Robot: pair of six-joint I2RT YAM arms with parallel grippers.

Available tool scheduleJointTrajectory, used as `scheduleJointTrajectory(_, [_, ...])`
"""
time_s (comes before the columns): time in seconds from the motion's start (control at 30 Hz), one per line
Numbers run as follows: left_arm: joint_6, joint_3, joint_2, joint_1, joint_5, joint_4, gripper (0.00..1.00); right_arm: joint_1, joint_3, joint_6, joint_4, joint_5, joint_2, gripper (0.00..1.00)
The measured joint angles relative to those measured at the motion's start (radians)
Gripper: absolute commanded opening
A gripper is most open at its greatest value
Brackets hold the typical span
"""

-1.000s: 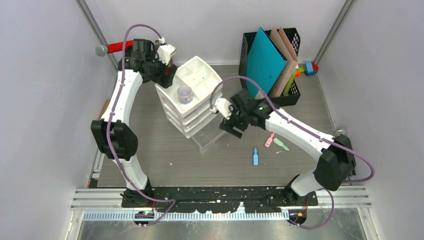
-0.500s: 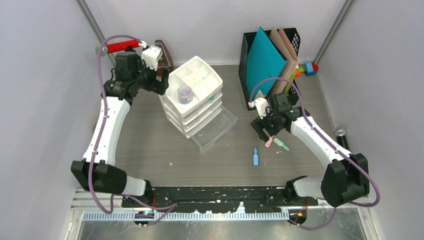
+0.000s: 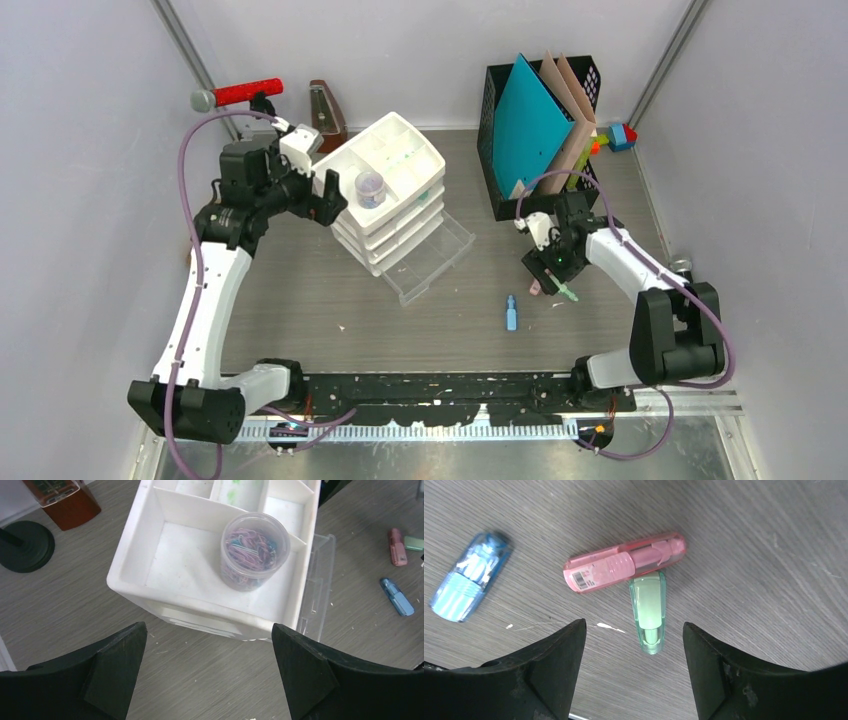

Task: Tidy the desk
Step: Pick up the stationery from the center of the board.

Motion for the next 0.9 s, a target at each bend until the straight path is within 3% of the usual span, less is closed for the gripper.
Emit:
scheduleJointTrajectory(0.3, [-0.003,-0.051,-0.032,0.0,0.06,0.002,1.0,-0.053,-0.033,-0.082,0.003,0.023,0.095,0.66])
scheduleJointTrajectory(0.43, [-0.008,-0.055,-0.033,0.0,0.072,0.002,1.0,-0.069,-0.033,-0.106,0.016,0.026,0.131,0.56])
scheduleJointTrajectory(0.5, [-0.01,-0.055,-0.035,0.0,0.08,0.003,1.0,-0.073,-0.031,-0.106,0.014,0.016,0.146,0.44])
scheduleJointTrajectory(0.57, [-0.013,-0.056,-0.036,0.0,0.087,0.004,1.0,-0.071,-0.025,-0.108,-0.001,0.006,0.154,0.19])
scheduleJointTrajectory(0.63, [-0.013,-0.058,-0.037,0.0,0.093,0.006,1.0,-0.071,-0.016,-0.11,-0.014,0.003,0.164,0.1])
scheduleJointTrajectory(0.9, [-0.016,-0.075,-0.038,0.0,0.106,0.005,1.0,-0.099,0.021,-0.136,-0.07,0.024,0.177,0.08])
